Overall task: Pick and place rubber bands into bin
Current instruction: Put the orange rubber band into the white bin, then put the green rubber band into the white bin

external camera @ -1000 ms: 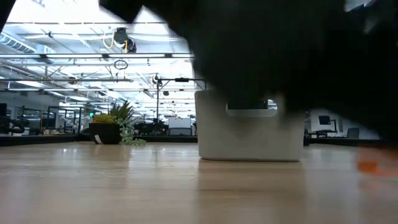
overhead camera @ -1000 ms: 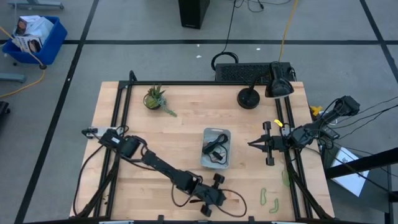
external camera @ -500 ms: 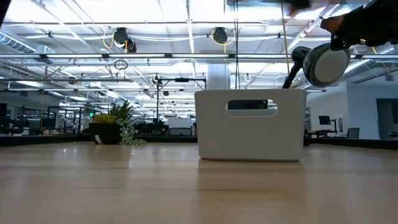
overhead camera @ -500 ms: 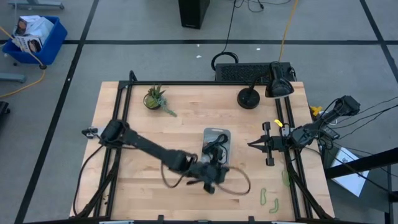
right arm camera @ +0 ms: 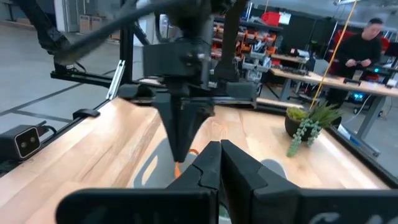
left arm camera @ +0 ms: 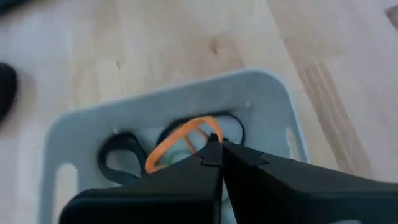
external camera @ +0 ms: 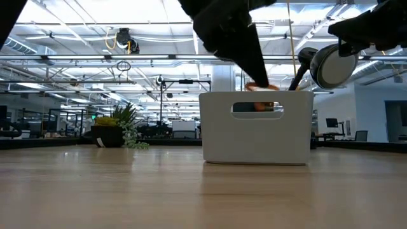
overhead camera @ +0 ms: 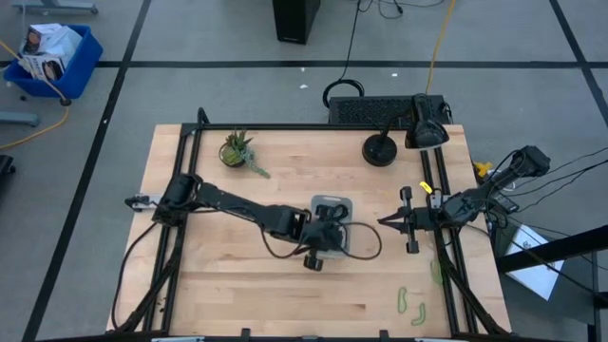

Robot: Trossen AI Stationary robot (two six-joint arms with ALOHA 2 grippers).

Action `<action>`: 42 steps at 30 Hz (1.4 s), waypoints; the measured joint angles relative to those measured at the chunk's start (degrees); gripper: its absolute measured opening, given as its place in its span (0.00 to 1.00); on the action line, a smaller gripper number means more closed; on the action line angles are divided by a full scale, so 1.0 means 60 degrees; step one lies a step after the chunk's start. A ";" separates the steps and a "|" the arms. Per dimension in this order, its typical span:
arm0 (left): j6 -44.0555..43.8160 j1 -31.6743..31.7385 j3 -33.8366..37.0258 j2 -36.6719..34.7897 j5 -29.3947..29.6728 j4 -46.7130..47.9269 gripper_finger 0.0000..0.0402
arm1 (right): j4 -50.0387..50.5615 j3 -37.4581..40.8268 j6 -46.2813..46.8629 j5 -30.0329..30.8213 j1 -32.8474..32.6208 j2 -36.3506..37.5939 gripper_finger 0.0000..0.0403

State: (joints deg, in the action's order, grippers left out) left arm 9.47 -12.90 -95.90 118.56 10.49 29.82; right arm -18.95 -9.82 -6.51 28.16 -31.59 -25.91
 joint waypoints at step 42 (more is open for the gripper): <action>0.0869 0.0550 1.3936 -1.0482 -0.0737 -1.2585 0.01 | -0.0247 -0.0004 0.0734 0.0066 0.0000 -0.1129 0.01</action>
State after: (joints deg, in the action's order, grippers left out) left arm 14.69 -9.61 -12.28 55.67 6.07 -45.69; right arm -20.43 -9.85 -2.11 28.56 -31.59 -32.69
